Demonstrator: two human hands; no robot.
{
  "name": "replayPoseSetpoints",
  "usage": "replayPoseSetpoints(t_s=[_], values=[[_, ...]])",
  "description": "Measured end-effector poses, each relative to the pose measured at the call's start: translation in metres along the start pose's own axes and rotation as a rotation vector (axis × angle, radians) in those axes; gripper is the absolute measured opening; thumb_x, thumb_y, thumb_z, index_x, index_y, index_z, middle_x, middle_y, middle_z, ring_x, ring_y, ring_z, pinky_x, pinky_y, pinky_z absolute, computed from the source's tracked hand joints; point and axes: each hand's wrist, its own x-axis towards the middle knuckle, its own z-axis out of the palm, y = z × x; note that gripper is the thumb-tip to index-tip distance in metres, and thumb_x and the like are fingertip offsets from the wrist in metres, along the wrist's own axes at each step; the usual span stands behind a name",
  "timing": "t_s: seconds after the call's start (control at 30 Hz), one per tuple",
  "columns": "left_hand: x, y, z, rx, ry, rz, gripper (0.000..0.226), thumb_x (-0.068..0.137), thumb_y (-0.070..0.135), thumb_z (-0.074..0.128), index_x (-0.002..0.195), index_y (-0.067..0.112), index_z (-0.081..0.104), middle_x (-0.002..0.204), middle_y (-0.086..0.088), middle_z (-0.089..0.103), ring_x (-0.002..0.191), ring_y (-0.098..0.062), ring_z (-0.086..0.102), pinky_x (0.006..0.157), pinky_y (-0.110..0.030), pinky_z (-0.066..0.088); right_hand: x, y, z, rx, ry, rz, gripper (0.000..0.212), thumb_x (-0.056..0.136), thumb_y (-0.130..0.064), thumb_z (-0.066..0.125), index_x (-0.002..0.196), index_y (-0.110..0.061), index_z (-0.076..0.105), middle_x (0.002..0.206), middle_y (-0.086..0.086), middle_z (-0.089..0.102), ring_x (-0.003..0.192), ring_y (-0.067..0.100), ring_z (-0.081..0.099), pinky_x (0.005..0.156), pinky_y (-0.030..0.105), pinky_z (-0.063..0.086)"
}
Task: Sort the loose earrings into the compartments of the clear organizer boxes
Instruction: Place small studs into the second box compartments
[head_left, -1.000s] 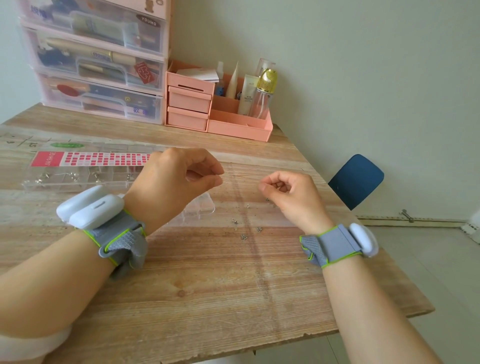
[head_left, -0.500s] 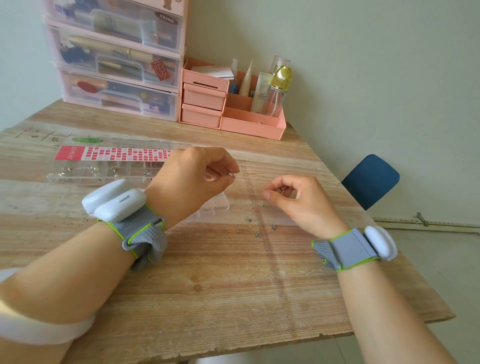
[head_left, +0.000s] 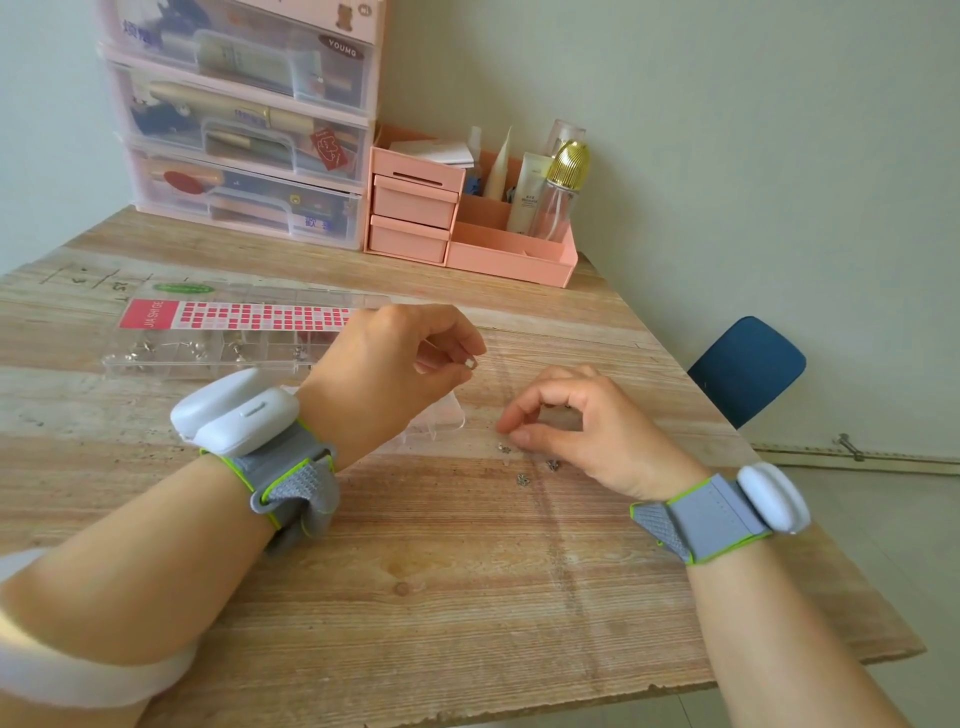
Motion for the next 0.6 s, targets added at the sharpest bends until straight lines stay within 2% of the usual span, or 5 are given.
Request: replayPoseSetpoints(t_s=[0.27, 0.47, 0.53, 0.6], values=[[-0.0009, 0.0016, -0.0012, -0.065, 0.003, 0.004, 0.022, 0.078, 0.008, 0.068, 0.095, 0.021, 0.064, 0.081, 0.013, 0.069, 0.075, 0.002, 0.065, 0.078, -0.014, 0.051, -0.0008, -0.0011, -0.0023, -0.006, 0.056, -0.009, 0.017, 0.082, -0.025, 0.068, 0.078, -0.041, 0.063, 0.083, -0.014, 0.062, 0.095, 0.009, 0.046, 0.085, 0.012, 0.029], [-0.0022, 0.0042, -0.0012, -0.136, -0.014, 0.002, 0.029, 0.078, 0.007, 0.068, 0.101, 0.023, 0.059, 0.08, 0.014, 0.069, 0.075, 0.005, 0.065, 0.076, -0.006, 0.048, -0.0016, -0.0009, -0.0017, -0.015, 0.061, -0.009, 0.014, 0.082, -0.026, 0.068, 0.079, -0.04, 0.065, 0.081, -0.015, 0.062, 0.094, 0.007, 0.045, 0.081, 0.009, 0.028], [-0.002, 0.0041, -0.0015, -0.142, -0.013, 0.003, 0.031, 0.078, 0.007, 0.068, 0.102, 0.023, 0.059, 0.08, 0.014, 0.069, 0.075, 0.004, 0.065, 0.077, -0.009, 0.049, -0.002, -0.001, -0.0019, -0.012, 0.069, -0.007, 0.013, 0.082, -0.025, 0.068, 0.08, -0.038, 0.066, 0.082, -0.014, 0.063, 0.094, 0.006, 0.046, 0.083, 0.01, 0.029], [-0.0028, 0.0045, -0.001, -0.142, -0.013, 0.003, 0.031, 0.077, 0.007, 0.068, 0.101, 0.024, 0.059, 0.08, 0.014, 0.069, 0.074, 0.003, 0.065, 0.078, -0.011, 0.05, -0.0024, -0.001, -0.002, 0.0, 0.094, -0.004, 0.014, 0.082, -0.022, 0.068, 0.08, -0.036, 0.066, 0.084, -0.011, 0.065, 0.092, 0.007, 0.049, 0.086, 0.016, 0.033]])
